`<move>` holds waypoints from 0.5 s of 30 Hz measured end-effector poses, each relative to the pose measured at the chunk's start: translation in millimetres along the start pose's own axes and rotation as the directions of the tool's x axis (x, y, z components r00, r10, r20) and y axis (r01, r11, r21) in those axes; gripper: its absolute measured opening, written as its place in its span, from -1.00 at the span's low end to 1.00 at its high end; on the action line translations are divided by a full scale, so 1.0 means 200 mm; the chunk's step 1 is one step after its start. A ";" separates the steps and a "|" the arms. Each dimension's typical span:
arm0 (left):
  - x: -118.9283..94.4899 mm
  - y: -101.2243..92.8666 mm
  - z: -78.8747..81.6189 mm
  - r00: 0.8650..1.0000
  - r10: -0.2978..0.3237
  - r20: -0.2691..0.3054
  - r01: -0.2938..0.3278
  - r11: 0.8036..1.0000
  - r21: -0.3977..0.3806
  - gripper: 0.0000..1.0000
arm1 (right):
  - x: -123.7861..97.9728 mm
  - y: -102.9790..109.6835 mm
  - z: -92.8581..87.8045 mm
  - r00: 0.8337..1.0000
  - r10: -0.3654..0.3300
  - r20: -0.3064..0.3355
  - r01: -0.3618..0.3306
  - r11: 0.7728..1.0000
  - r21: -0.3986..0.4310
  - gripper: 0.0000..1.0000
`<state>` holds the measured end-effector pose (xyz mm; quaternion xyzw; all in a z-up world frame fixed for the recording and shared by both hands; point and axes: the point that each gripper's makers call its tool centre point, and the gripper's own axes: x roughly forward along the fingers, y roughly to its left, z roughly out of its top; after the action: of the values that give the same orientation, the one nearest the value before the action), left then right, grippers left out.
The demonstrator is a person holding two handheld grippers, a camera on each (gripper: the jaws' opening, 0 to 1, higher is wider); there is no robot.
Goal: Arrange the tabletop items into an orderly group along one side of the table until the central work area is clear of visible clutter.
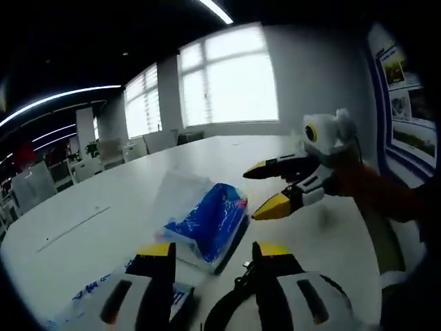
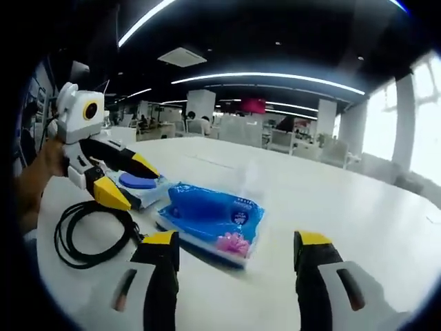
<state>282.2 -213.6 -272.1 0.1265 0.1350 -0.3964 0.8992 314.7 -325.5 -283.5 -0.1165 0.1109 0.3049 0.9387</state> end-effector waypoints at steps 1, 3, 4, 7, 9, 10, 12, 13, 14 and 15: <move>-0.01 0.00 0.00 1.000 0.004 0.001 -0.004 1.000 0.005 0.03 | 0.00 0.01 0.00 1.000 0.003 0.001 -0.003 1.000 -0.006 0.40; -0.02 0.00 0.01 1.000 0.008 0.004 -0.008 1.000 0.014 0.13 | -0.01 0.02 0.01 1.000 0.005 -0.008 -0.005 1.000 -0.014 0.51; -0.02 0.00 0.01 1.000 0.000 0.008 -0.001 1.000 0.013 0.27 | -0.02 0.03 0.01 1.000 0.007 -0.011 -0.007 1.000 -0.019 0.56; -0.04 -0.03 0.04 0.999 -0.020 0.026 0.020 1.000 -0.003 0.63 | -0.03 0.05 0.03 1.000 0.015 0.001 -0.015 1.000 -0.018 0.76; -0.05 -0.05 0.06 0.999 -0.029 0.034 0.029 1.000 0.009 0.65 | -0.03 0.07 0.03 0.999 0.033 -0.002 -0.033 0.999 -0.019 0.88; -0.05 -0.06 0.06 0.999 -0.035 0.036 0.035 0.999 0.019 0.67 | -0.03 0.08 0.03 0.999 0.040 0.003 -0.040 0.999 -0.014 0.93; -0.06 -0.07 0.07 0.998 -0.041 0.040 0.040 0.999 0.018 0.85 | -0.03 0.10 0.04 0.998 0.056 0.002 -0.056 0.998 -0.012 1.00; -0.06 -0.08 0.07 0.998 -0.045 0.037 0.044 0.999 0.015 1.00 | -0.03 0.11 0.04 0.998 0.060 0.000 -0.060 0.998 -0.013 1.00; -0.06 -0.09 0.06 0.998 -0.053 0.026 0.053 0.999 0.009 0.97 | -0.03 0.12 0.04 0.998 0.068 -0.002 -0.068 0.998 -0.015 1.00; -0.06 -0.09 0.06 0.998 -0.054 0.025 0.054 0.998 0.017 1.00 | -0.03 0.13 0.03 0.997 0.075 -0.006 -0.075 0.997 -0.014 1.00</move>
<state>261.8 -221.7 -259.1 0.1252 0.1234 -0.4234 0.8887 294.9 -306.9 -279.7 -0.1197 0.1157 0.3403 0.9255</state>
